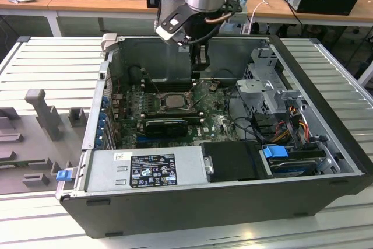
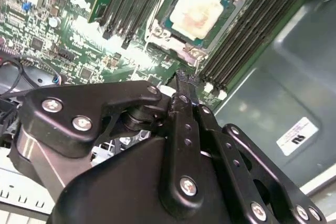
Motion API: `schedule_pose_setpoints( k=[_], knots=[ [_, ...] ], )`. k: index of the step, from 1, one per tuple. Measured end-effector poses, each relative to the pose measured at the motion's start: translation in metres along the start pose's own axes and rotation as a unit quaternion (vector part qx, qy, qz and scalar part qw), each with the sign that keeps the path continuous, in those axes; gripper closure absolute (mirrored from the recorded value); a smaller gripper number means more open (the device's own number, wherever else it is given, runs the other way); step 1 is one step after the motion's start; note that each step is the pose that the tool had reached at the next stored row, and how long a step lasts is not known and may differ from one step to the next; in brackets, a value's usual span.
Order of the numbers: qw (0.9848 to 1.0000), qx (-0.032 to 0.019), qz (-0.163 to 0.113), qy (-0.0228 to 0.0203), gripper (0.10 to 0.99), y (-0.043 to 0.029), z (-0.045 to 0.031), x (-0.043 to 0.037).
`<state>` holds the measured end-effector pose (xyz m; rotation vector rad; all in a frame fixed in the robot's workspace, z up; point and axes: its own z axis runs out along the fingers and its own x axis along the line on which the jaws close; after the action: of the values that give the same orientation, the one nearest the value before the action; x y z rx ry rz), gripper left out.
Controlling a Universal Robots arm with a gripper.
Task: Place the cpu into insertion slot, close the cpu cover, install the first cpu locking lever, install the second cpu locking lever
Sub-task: 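Close the cpu cover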
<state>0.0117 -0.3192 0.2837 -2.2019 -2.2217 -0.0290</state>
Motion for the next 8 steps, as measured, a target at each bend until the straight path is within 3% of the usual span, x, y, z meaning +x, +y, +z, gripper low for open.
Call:
schedule_pose_setpoints(
  k=[5,8],
  knots=[
    [0.9998,0.0005,-0.02,-0.0034,0.98,0.01,0.0099,-0.0001],
    [0.9998,0.0004,-0.022,-0.0032,0.98,0.0242,0.0194,0.0003]
  ],
)
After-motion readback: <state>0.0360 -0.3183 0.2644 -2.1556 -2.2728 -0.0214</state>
